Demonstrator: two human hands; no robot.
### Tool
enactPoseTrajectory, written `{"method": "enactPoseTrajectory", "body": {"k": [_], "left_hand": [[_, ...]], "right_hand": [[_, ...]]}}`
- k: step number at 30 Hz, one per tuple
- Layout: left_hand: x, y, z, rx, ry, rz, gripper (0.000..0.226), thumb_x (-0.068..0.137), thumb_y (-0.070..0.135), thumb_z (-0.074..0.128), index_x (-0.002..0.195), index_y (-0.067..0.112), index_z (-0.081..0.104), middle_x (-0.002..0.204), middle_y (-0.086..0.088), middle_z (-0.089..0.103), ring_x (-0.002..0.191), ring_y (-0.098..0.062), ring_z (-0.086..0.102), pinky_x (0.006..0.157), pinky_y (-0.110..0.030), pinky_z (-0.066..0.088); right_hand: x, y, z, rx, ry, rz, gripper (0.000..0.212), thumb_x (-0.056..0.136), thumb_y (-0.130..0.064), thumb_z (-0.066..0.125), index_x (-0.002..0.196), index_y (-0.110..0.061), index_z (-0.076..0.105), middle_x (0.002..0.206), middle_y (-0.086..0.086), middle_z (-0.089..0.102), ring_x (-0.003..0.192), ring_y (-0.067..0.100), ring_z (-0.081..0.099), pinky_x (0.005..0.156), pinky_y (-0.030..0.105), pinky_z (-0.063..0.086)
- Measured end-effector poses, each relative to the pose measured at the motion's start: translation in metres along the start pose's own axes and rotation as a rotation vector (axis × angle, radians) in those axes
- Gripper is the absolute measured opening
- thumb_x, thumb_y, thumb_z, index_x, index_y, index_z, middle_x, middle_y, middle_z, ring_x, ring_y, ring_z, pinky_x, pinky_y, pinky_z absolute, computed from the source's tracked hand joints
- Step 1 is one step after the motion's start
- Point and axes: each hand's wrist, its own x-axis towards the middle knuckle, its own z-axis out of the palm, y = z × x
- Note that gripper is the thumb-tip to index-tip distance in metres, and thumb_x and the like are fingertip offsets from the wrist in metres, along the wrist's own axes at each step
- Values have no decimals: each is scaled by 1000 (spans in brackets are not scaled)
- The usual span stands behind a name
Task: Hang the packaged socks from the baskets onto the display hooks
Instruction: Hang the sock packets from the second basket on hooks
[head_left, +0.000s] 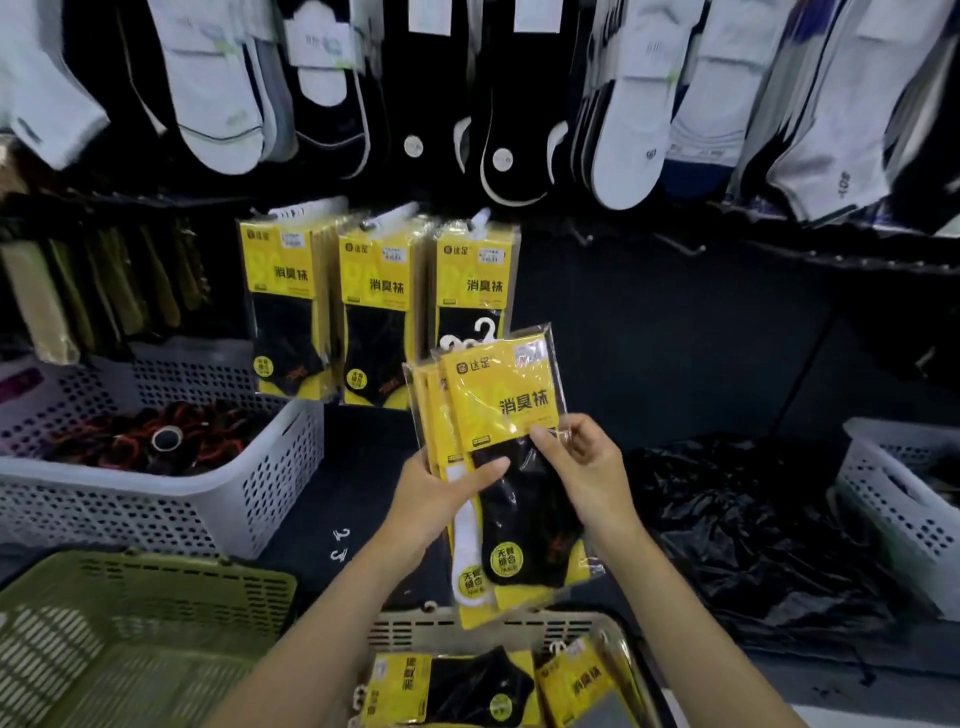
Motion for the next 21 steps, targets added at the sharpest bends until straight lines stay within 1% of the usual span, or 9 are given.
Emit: {"method": "enactPoseTrajectory", "body": {"k": [3,5,8,10,12,14,16,18,21], "left_hand": [[9,10,0,16,-48,39,34,60,48,74,90,33,67,81,26,71,77,11,66,55,-2,44],[15,14,-1,10,-72,52,28,69,52,62,91,34,65,80,27,71,77,11,66,56,-2,45],[27,20,-6,-25,-52,62,35,76,56,51,93,30,67,84,15,74,79,-1,70,56,-8,49],[36,28,-11,-48,7,92,35,78,56,50,95,30,67,83,15,74,76,-1,70,54,-8,49],[47,37,-18,-61,70,130,28,84,53,49,92,32,65,76,22,72,69,6,68,50,-4,45],[58,46,-25,-57,103,159,23,88,51,48,88,33,62,70,26,70,64,11,65,47,-3,44],[68,54,-29,-38,137,172,24,88,53,49,87,33,63,70,22,71,66,7,67,51,-9,47],[76,60,-33,-24,169,177,28,85,56,49,86,33,64,72,17,72,72,1,68,59,-17,48],[83,64,-36,-2,187,201,28,85,58,48,85,35,64,71,20,71,68,8,66,59,-14,44]], "right_hand": [[8,-3,0,-1,-11,-2,14,84,-26,69,74,-32,62,81,-7,71,77,7,67,69,19,53],[12,-2,-4,19,18,26,8,86,-23,67,80,-25,63,88,-2,74,83,11,69,75,24,53],[23,-1,-19,66,129,84,5,90,-24,63,86,-22,64,89,1,73,85,16,67,82,32,50],[34,-4,-34,37,237,96,10,93,-27,60,84,-26,65,91,0,71,91,19,65,88,38,48],[46,-10,-47,17,336,79,16,94,-27,58,81,-29,66,90,-7,72,95,18,65,91,38,48],[60,-18,-55,-1,378,62,19,94,-26,57,78,-30,66,84,-12,71,93,15,65,88,33,48],[75,-25,-58,-36,391,57,22,94,-26,57,73,-29,62,81,-11,69,90,15,62,86,32,46],[90,-31,-59,-76,383,34,13,94,-27,57,82,-25,62,91,-4,68,93,17,61,90,34,45],[108,-33,-54,-144,334,5,10,94,-27,56,93,-19,62,96,2,68,92,16,62,88,34,47]]}}
